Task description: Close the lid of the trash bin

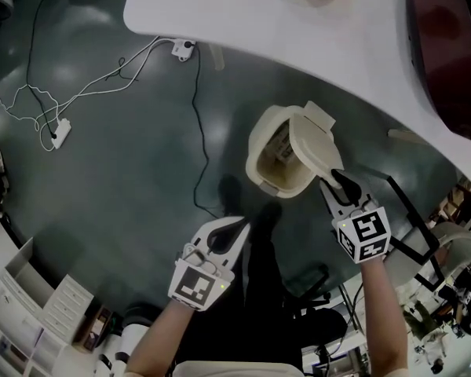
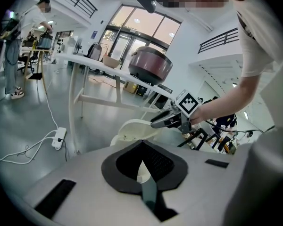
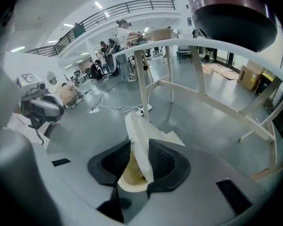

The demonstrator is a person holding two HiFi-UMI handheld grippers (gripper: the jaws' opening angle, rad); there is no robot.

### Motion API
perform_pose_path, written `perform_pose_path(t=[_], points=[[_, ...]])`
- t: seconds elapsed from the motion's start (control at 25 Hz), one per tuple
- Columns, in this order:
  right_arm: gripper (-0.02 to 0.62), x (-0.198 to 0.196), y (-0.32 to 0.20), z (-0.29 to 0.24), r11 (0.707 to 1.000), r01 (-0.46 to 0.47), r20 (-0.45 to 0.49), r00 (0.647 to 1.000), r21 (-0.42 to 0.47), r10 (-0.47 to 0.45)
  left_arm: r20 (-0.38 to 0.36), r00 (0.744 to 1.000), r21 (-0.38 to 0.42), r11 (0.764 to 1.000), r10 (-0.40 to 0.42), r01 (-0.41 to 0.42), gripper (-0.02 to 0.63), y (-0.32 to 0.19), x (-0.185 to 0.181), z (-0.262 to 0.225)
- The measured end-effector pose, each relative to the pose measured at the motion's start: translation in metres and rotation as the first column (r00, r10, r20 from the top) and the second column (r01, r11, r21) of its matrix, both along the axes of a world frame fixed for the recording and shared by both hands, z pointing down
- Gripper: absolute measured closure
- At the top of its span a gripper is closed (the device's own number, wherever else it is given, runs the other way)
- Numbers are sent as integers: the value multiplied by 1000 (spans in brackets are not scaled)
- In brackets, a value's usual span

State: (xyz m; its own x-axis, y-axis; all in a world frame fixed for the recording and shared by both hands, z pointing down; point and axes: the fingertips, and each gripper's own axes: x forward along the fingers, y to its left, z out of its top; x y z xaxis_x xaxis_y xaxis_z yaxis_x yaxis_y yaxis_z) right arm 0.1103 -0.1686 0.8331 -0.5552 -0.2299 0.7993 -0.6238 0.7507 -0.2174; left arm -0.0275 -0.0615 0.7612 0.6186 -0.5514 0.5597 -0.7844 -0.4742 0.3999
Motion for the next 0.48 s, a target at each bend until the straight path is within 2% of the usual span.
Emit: perform_pose_path(t=[0.48], points=[[460,-19,52,33,997,32,33,999,-70,-30,-1,1000,-28,1000,-6,6,591,20,5,24]])
